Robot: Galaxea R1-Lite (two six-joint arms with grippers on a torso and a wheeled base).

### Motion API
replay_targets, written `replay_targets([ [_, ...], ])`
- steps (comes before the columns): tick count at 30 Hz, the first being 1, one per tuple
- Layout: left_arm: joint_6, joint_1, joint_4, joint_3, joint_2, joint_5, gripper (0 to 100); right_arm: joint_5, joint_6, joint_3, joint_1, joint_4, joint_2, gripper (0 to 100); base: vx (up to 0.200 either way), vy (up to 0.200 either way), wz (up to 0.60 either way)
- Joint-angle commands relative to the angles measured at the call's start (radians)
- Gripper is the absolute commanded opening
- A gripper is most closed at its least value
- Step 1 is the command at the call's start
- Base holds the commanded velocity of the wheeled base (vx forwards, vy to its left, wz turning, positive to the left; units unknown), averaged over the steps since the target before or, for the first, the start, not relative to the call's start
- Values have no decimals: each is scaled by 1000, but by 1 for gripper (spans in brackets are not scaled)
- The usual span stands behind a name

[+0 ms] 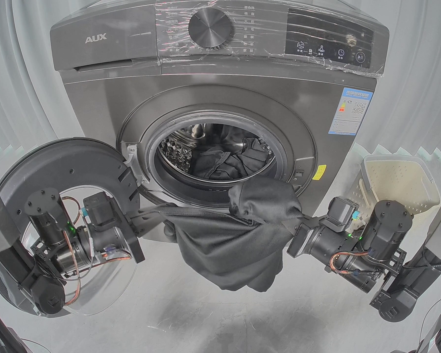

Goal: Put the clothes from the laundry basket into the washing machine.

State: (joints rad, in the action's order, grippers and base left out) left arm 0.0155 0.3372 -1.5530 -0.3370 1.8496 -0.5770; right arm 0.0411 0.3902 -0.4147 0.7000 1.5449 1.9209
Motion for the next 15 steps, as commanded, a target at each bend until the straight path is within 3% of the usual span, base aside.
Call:
replay_targets([
  [1, -5, -70, -1, -27, -67, -6, 0, 0, 25, 2, -7, 1, 3, 0, 0, 0, 0],
  [6, -19, -69, -1, -50, -66, -7, 0, 2, 33, 16, -1, 3, 24, 0, 0, 0, 0],
  [15, -3, -43, -1, -57, -53, 3, 0, 5, 33, 22, -2, 3, 49, 0, 0, 0, 0],
])
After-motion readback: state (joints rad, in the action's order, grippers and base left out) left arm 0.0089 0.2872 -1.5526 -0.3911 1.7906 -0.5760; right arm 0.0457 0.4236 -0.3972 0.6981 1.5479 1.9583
